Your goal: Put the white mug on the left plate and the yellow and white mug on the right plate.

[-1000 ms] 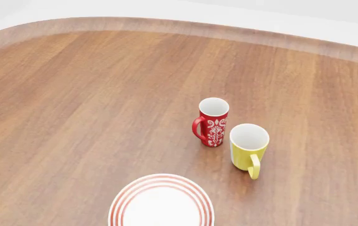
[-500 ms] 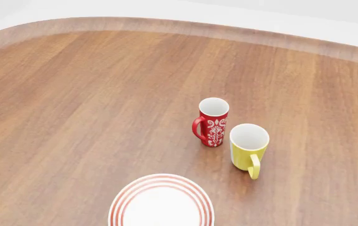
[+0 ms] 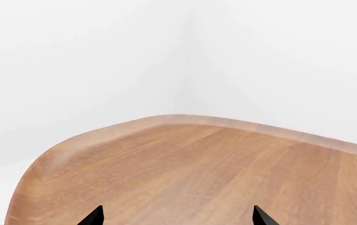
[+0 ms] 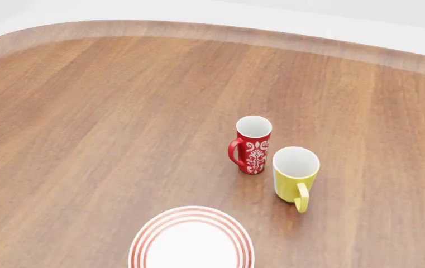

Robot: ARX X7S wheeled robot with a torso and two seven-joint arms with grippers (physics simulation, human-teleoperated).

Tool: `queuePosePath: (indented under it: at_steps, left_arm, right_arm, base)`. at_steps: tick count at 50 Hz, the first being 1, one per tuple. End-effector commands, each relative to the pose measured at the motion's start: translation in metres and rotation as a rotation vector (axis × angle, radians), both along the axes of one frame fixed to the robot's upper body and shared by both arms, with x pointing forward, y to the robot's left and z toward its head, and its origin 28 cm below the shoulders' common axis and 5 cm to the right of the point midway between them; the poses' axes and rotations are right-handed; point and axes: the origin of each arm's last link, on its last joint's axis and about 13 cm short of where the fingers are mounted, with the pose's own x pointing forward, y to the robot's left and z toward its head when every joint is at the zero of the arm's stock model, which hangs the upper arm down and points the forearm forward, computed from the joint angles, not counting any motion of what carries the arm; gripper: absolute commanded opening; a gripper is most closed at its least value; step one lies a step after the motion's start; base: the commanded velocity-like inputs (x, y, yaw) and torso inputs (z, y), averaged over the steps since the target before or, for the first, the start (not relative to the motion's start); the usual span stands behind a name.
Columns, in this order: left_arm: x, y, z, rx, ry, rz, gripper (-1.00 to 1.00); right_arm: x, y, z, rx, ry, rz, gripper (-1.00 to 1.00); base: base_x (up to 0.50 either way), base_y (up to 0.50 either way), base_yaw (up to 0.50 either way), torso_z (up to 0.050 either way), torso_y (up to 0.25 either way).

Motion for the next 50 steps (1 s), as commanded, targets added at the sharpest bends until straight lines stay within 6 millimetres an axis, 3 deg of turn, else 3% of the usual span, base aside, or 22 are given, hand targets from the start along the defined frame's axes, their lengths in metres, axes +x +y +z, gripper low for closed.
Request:
queuePosePath:
  at_steps: [1, 19, 35, 43, 50]
  left_arm:
    - [-0.001, 0.005, -0.001, 0.0, -0.022, -0.003, 1.0]
    - [0.001, 0.004, -0.002, 0.001, -0.019, -0.007, 1.0]
    - [0.003, 0.004, -0.003, 0.003, -0.02, -0.007, 1.0]
    - [0.002, 0.005, -0.002, 0.002, -0.022, -0.006, 1.0]
    - [0.001, 0.004, -0.002, 0.005, -0.024, -0.007, 1.0]
  right_arm:
    - [0.001, 0.003, -0.005, -0.043, -0.023, 0.026, -1.0]
    - [-0.013, 0.016, 0.024, -0.039, -0.131, 0.105, -1.0]
    - [-0.011, 0.007, 0.057, 0.081, -0.254, -0.006, -1.0]
    - [-0.007, 0.003, 0.061, 0.117, -0.284, -0.05, -1.0]
    - [0.009, -0.003, 0.056, 0.176, -0.257, -0.15, -1.0]
  base:
    - [0.0, 0.0, 0.0, 0.0, 0.0]
    - [0.0, 0.0, 0.0, 0.0, 0.0]
    - [0.0, 0.0, 0.0, 0.0, 0.001]
    - [0.0, 0.0, 0.0, 0.0, 0.0]
    - [0.0, 0.0, 0.0, 0.0, 0.0]
